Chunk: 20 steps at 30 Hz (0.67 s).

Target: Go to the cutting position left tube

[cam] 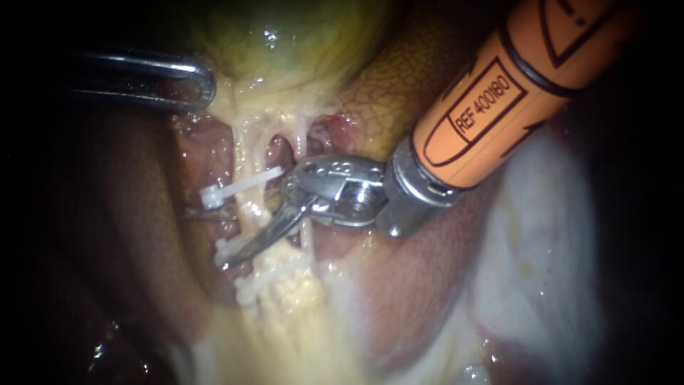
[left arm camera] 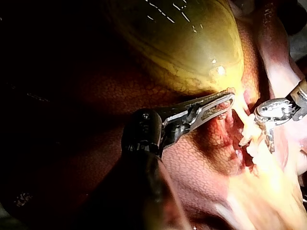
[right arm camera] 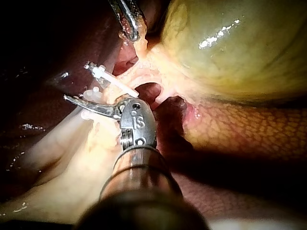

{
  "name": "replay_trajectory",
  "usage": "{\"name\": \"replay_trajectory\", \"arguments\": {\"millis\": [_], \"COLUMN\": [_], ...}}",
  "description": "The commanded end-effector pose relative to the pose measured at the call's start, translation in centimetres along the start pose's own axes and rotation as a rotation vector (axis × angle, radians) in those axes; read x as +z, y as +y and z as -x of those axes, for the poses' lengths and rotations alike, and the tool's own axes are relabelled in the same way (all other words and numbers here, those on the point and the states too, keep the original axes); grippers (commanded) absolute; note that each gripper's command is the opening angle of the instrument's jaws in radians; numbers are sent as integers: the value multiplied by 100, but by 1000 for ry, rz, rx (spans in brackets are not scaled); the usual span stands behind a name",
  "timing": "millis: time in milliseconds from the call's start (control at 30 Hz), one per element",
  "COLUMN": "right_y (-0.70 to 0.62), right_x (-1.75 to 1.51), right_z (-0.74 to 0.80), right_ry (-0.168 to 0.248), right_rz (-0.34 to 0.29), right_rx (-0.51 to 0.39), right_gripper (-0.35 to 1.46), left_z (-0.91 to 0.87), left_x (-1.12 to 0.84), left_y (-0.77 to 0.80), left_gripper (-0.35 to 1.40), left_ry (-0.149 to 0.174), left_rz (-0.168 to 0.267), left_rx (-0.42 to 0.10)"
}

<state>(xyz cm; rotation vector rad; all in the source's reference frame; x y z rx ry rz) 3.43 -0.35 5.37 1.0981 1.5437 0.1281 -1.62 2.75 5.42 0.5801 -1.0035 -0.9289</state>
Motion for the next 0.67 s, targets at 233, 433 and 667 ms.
{"name": "replay_trajectory", "arguments": {"millis": [233,433,667], "right_y": [-8,-7,-5], "right_x": [3,2,1], "right_z": [-13,-13,-8], "right_ry": [15,15,16], "right_rz": [-9,-9,7], "right_rx": [10,9,48], "right_gripper": [99,99,104], "left_z": [0,0,-1], "left_x": [0,0,0], "left_y": [0,0,1], "left_gripper": [-35,-35,-35], "left_ry": [0,0,0], "left_rz": [0,0,0], "left_rx": [0,0,0]}}
